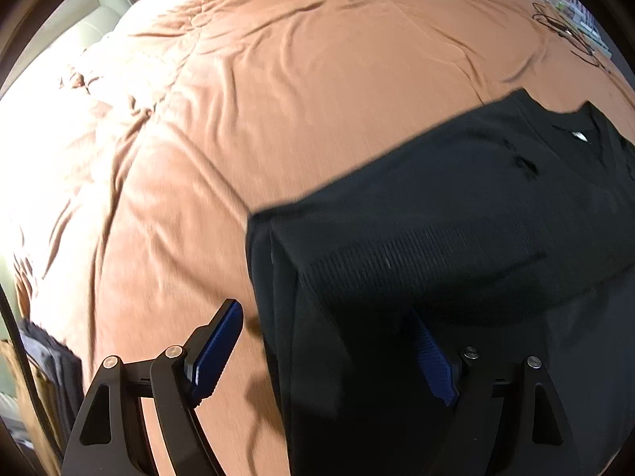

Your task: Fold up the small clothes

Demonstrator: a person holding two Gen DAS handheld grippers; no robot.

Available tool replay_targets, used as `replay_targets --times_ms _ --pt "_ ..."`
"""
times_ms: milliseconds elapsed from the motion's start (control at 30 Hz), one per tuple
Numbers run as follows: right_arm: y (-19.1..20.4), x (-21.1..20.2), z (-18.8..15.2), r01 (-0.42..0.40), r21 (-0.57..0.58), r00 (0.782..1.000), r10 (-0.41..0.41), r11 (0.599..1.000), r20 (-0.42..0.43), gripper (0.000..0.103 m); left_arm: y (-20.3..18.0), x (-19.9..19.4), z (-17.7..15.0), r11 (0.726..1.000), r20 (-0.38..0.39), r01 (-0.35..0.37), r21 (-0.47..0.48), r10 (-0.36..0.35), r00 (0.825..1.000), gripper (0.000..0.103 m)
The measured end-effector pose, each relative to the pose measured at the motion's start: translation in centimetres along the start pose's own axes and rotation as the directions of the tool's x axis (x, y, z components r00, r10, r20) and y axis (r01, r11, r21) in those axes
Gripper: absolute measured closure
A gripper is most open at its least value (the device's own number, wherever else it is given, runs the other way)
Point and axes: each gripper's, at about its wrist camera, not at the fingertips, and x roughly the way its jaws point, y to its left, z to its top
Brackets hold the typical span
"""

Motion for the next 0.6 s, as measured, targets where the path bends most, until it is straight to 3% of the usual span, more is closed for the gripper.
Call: replay_targets --times_ms 267,500,600 --pt "1.4 1.9 3.8 0.037 -0.005 0.998 -0.036 0.999 0.060 0.021 0.7 1.9 4.3 0.998 0.039 0.004 -0.070 -0.001 0.999 0.021" --pt "-0.3 0.0 4.4 -0.026 0.110 0.982 0.005 0.994 0.191 0.021 2.7 -0.6 6.9 0.986 0.181 0.056 -0.159 -0.027 0.983 0.024" --pt "-1.4 -0.9 3.2 -0.075 0.125 0.972 0.045 0.989 0.230 0.021 4.2 -1.0 6.9 0.984 0.189 0.092 -0.152 -0.062 0.980 0.024"
